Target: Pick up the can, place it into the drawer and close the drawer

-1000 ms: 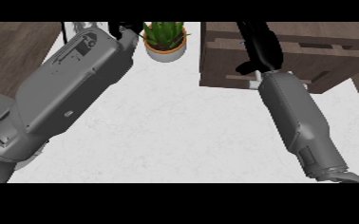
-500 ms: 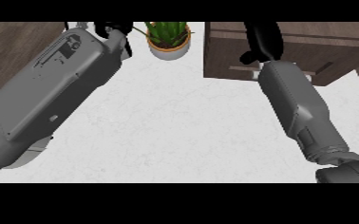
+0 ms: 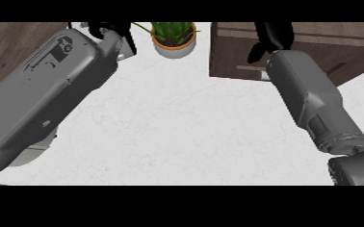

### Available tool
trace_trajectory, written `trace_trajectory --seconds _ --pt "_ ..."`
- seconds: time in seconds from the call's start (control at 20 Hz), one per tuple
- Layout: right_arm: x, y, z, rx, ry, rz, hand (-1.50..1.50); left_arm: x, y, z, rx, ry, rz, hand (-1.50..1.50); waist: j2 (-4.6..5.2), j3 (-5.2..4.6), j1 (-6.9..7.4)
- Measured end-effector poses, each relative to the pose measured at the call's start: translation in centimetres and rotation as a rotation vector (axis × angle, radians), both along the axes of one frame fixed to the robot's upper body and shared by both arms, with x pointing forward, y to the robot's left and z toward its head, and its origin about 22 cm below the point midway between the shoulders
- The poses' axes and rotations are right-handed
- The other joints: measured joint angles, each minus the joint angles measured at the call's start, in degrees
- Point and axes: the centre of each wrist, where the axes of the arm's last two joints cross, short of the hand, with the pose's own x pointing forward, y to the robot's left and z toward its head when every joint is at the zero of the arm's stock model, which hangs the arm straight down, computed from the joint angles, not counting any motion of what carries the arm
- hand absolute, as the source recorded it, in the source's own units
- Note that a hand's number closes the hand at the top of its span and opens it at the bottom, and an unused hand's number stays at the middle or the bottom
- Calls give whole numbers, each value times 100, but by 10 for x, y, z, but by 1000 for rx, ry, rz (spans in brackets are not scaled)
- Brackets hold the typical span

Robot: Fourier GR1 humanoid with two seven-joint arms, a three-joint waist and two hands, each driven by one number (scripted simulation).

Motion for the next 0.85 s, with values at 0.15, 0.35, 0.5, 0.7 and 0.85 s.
trace_trajectory --seconds 0.15,0.35,0.5,0.7,0.85 --pt "3 1 5 2 36 11 -150 -4 -5 -2 -1 2 -8 -150 26 16 20" --pt "4 15 8 112 87 97 -150 -5 1 -2 -2 4 -8 -150 40 16 88" --pt "5 16 9 231 110 131 -150 -7 3 -2 -9 14 -10 -150 53 16 58" --pt "6 14 12 425 127 172 -150 -9 9 -3 -3 13 -8 -150 42 10 26" --pt "9 16 19 564 133 200 -150 -10 13 -5 1 14 -1 -150 9 7 -1"
